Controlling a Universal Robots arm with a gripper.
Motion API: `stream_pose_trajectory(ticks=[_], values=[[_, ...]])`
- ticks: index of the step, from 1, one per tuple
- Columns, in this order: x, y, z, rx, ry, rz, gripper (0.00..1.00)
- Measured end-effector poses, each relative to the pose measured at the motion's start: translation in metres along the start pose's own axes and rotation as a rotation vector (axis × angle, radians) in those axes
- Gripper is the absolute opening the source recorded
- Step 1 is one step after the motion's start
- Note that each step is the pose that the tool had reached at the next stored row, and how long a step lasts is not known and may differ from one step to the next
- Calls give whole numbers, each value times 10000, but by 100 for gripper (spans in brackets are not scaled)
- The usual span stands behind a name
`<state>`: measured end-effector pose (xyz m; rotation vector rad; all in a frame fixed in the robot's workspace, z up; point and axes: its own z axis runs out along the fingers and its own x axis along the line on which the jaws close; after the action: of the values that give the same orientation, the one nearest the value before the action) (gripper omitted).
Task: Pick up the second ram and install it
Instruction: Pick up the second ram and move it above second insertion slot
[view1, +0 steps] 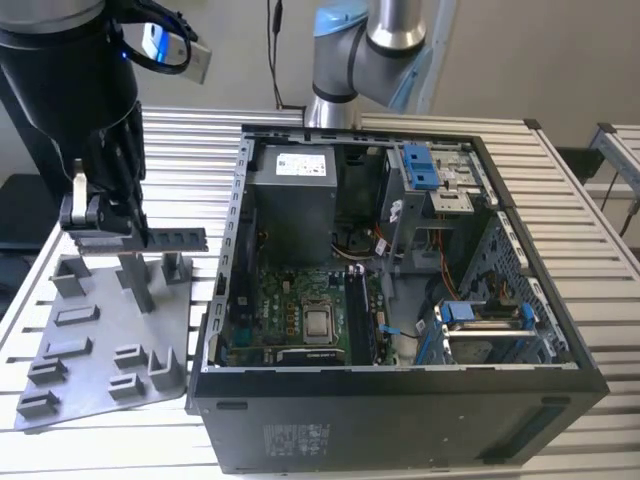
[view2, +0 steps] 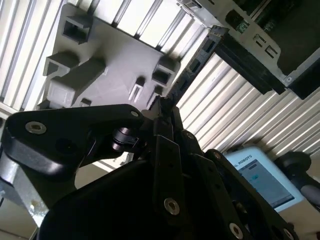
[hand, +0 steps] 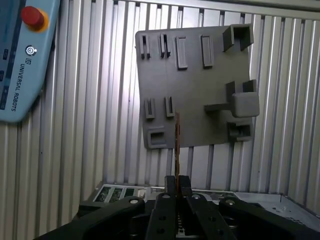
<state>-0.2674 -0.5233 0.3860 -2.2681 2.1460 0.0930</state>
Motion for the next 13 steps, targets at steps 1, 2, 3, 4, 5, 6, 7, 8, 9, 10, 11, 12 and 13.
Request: stream_pose_trajectory(ticks=[1,2,3,4,5,6,7,8,9,10,11,12,13], values=[[2,-38,-1,-2,0,0,15],[4,-77,-3,-4,0,0,15],[7,-115,-4,-5,0,-1,15],[9,-156,-5,-6,-1,0,15],[11,-194,-6,-7,-1,1,15],[13,-232,-7,-10,-1,1,15],[15,-271,-8,-11,-1,0,15],[17,-309,-10,-13,-1,0,15],[19,-346,-11,-14,-1,0,15],[21,-383,-12,-15,-1,1,15],[23,-421,-13,-16,-2,1,15],[25,-462,-14,-18,-1,1,15],[27,-497,-15,-19,-2,1,15]])
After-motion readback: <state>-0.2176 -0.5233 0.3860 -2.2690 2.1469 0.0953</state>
